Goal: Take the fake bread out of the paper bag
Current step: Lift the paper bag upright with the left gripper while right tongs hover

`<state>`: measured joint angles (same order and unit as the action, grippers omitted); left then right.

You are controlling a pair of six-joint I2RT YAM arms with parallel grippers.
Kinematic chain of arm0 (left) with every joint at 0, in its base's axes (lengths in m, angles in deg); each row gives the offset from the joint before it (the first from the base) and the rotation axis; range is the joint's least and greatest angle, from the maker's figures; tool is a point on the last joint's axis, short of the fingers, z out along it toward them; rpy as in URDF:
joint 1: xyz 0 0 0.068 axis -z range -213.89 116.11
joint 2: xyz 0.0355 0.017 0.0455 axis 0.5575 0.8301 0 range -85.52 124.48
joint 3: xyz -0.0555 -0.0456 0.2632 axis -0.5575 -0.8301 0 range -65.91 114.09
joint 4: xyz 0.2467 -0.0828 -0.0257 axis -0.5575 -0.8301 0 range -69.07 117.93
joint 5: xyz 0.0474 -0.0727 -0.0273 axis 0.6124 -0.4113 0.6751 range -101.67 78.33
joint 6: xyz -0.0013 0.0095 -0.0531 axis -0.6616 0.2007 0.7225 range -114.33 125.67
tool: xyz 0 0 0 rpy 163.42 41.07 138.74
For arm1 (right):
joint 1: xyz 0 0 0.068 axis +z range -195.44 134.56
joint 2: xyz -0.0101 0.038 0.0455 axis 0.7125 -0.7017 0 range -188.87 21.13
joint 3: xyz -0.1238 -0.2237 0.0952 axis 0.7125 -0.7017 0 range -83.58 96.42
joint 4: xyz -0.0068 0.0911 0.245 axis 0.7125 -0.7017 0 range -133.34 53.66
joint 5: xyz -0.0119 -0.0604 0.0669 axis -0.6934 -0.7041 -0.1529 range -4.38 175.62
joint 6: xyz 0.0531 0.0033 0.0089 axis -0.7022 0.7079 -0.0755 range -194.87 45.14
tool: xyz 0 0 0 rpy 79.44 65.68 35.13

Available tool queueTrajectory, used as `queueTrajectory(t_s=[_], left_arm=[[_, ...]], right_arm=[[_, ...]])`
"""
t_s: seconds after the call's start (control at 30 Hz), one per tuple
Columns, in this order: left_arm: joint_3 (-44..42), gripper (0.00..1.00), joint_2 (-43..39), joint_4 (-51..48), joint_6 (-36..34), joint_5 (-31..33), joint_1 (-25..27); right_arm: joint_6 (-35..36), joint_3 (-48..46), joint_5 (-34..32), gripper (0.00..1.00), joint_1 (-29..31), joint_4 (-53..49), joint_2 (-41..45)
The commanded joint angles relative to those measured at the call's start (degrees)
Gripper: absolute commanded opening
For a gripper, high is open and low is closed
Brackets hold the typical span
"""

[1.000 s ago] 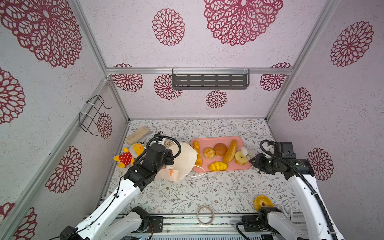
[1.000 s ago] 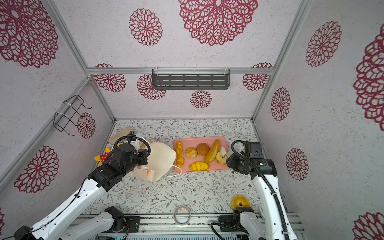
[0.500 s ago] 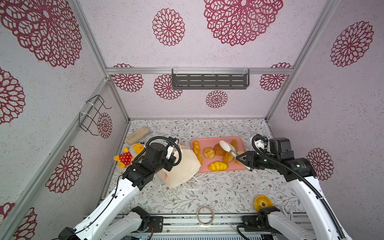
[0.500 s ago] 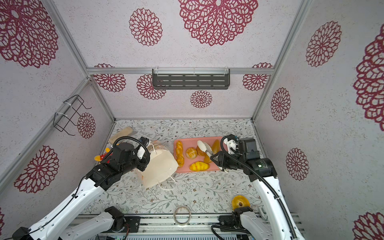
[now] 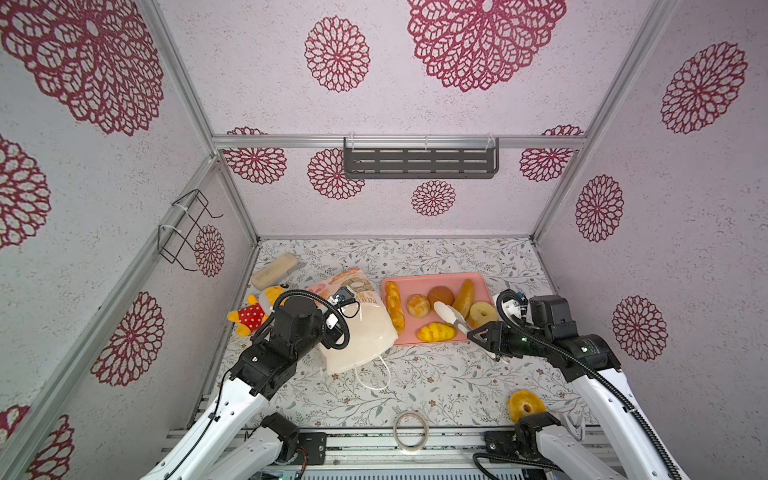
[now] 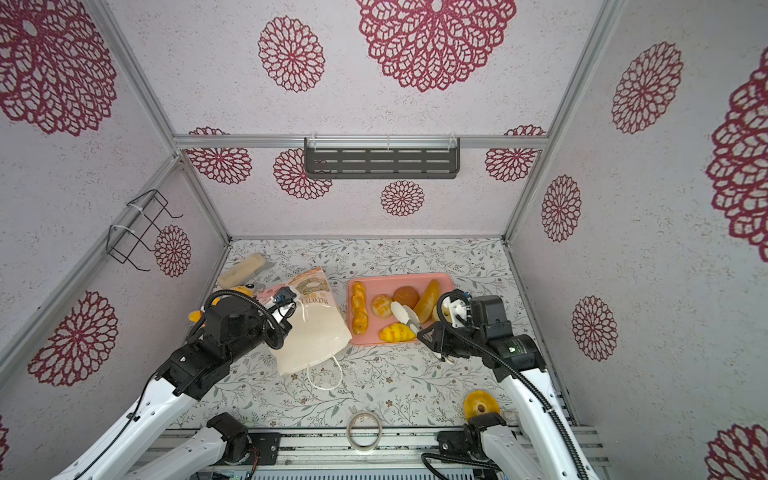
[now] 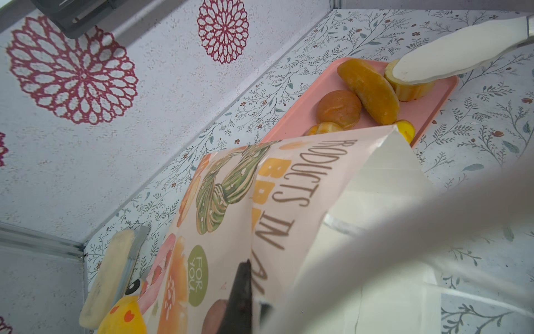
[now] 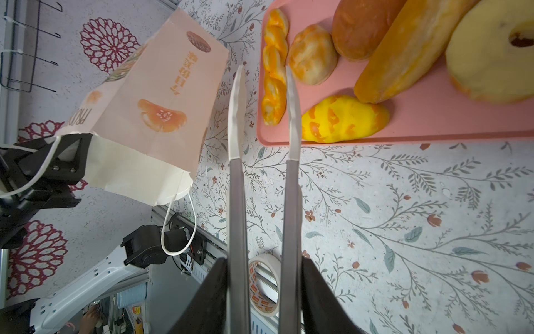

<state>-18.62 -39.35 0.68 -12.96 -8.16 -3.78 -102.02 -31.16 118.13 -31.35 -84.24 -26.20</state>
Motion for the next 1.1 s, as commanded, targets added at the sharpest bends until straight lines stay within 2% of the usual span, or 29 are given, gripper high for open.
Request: queueTrajectory(t_s=[0.0, 0.1, 0.2, 0.3, 0.43, 0.53, 0.7, 1.07], left_arm=[[0.46, 0.0, -0.02, 4.83, 1.62, 2.55, -0.61], [4.6, 0.0, 3.08, 4.66, 10.33, 8.13, -1.25], [14.46, 0.0, 9.38, -1.07, 23.34, 13.73, -2.06], [25.83, 0.0, 17.09, -10.17, 39.33, 21.77, -3.33], [33.72, 0.0, 22.87, -15.6, 52.39, 19.23, -4.45], [32.55, 0.0, 22.34, -11.5, 61.29, 15.51, -5.34], [26.99, 0.0, 19.39, -3.52, 73.52, 12.93, -8.81], [14.42, 0.0, 17.97, 9.9, 84.87, 4.25, -17.34]], right_arm=[[-0.57, 1.43, -1.46, 0.41, 0.21, 2.62, 1.43], [-1.5, 2.58, -4.03, 0.4, 0.14, 2.86, 1.04], [-2.31, 4.42, -6.85, 0.38, 0.06, 2.93, 0.14], [-2.95, 6.31, -8.59, 0.38, -0.36, 3.28, -0.9], [-3.24, 8.92, -9.75, 0.38, -0.49, 3.03, -2.88], [-3.1, 10.69, -10.14, 0.38, -0.48, 2.69, -3.89], [-1.4, 12.68, -12.07, 0.38, -0.48, 0.54, -5.38], [-1.41, 7.65, -13.87, 0.38, -0.53, 1.69, -4.42]])
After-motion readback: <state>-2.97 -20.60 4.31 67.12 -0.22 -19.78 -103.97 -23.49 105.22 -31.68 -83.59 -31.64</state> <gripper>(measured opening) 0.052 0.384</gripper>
